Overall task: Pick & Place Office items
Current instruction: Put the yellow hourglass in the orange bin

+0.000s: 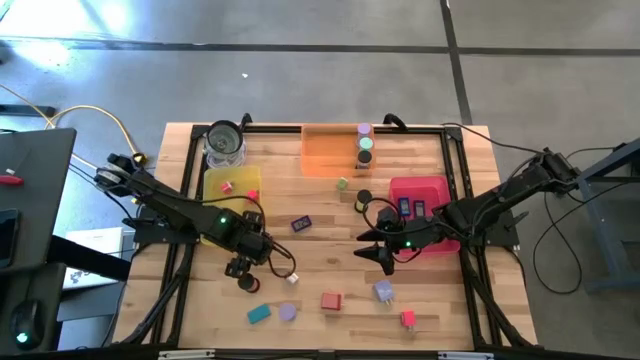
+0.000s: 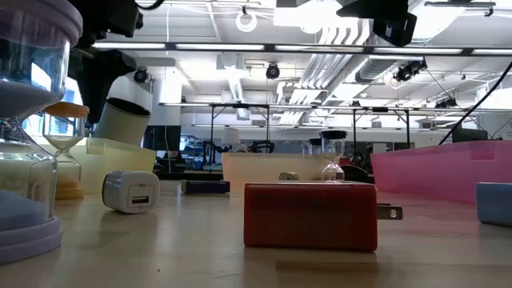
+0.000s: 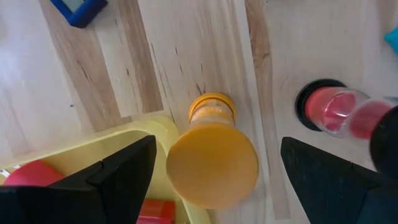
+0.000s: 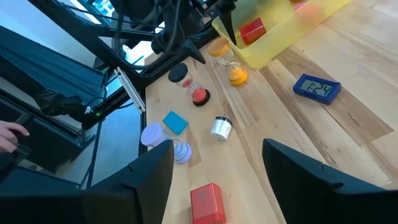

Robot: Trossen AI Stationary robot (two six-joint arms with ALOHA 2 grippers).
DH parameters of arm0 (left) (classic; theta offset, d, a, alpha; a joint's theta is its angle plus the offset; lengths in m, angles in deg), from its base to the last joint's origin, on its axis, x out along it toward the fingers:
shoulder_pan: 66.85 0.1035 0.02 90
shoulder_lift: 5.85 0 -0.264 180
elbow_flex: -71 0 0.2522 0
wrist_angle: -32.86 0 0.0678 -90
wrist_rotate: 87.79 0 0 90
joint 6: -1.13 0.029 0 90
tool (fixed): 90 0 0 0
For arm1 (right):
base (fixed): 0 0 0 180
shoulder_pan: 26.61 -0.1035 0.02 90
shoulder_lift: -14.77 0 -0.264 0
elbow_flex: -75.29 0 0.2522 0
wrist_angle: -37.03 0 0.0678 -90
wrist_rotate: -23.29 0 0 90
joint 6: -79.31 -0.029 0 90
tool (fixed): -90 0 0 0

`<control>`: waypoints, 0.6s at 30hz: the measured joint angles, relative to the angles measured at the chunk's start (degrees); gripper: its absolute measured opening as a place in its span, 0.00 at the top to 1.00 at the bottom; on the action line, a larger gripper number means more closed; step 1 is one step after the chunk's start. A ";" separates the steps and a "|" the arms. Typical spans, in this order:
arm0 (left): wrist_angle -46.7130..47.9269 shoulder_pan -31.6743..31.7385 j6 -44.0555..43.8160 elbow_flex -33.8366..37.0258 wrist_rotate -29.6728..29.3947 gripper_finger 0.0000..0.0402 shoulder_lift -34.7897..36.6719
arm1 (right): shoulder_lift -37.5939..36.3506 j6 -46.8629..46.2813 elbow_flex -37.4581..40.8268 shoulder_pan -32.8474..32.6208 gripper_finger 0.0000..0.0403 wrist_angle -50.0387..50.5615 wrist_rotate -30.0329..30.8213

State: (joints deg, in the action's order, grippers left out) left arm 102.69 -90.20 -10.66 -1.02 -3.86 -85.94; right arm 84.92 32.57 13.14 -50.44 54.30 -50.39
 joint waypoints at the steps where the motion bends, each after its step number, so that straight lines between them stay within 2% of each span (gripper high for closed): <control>1: 0.00 0.00 0.00 0.00 0.01 0.16 -0.51 | 0.00 0.07 0.00 0.00 0.42 0.00 -0.01; 7: 0.04 0.00 0.04 0.00 0.01 0.19 -2.28 | 0.00 0.07 0.00 0.00 0.42 0.00 -0.47; 18: 0.20 0.46 1.75 0.00 0.09 0.39 -2.24 | 0.00 0.05 0.00 -0.07 0.42 -0.04 -1.73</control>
State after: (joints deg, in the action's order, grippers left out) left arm 102.89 -89.74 -8.92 -1.02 -3.77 -88.18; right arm 84.92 32.62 13.14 -50.51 54.26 -52.12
